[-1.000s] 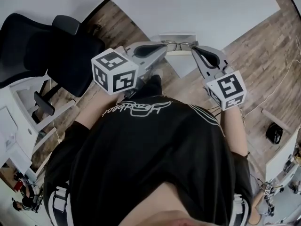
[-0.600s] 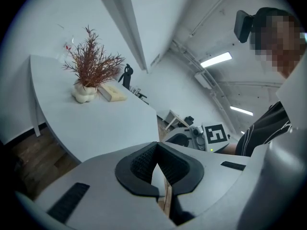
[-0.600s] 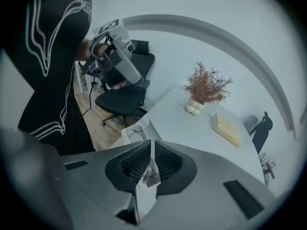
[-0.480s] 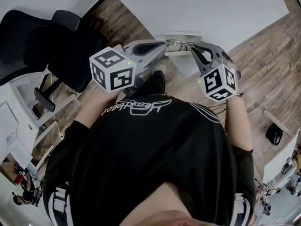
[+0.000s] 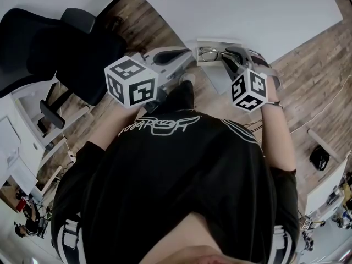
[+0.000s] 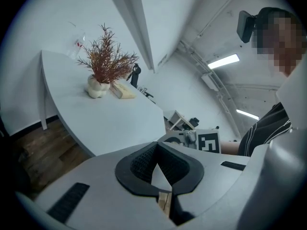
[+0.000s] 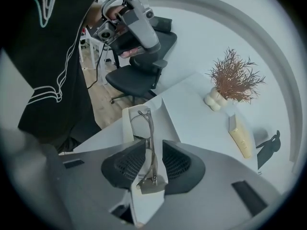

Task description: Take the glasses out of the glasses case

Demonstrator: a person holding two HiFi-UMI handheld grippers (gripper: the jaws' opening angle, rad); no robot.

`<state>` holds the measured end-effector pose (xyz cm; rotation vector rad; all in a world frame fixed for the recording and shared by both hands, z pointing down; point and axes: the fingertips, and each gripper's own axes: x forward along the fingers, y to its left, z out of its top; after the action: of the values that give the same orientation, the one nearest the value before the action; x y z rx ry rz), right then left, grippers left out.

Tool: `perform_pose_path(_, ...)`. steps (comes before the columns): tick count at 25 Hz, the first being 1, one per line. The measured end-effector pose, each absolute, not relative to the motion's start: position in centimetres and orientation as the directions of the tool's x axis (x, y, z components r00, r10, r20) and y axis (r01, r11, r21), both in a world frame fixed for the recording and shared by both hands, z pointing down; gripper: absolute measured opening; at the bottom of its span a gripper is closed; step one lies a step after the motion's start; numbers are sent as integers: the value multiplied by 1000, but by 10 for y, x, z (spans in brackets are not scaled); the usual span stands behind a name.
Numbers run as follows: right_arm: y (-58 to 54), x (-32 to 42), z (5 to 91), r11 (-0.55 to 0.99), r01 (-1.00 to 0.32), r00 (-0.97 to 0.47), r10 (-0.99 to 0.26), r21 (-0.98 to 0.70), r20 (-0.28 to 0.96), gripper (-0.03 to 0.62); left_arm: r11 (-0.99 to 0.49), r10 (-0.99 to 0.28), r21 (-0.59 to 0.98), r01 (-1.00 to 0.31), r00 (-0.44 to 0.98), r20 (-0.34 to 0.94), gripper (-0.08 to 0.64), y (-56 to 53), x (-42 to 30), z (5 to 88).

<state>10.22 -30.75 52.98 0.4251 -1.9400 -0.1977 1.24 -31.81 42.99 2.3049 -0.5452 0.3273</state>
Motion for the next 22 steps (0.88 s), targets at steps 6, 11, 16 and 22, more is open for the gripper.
perform_pose_path(6, -316, 95, 539, 917, -183, -323, -396, 354, 860, 74, -646, -284, 601, -470, 879, 383, 8, -322, 9, 432)
perform_pose_path(11, -312, 93, 547, 924, -152, -307, -382, 351, 872, 71, -633, -309, 605, -483, 874, 374, 8, -322, 4, 434)
perform_pose_path(16, -313, 90, 549, 924, -156, -301, -382, 350, 874, 46, -624, -319, 607, -493, 869, 378, 8, -320, -3, 437)
perform_pose_path(22, -315, 94, 549, 925, -161, -303, -377, 343, 875, 23, -615, -326, 609, -501, 865, 382, 8, -317, 0, 437)
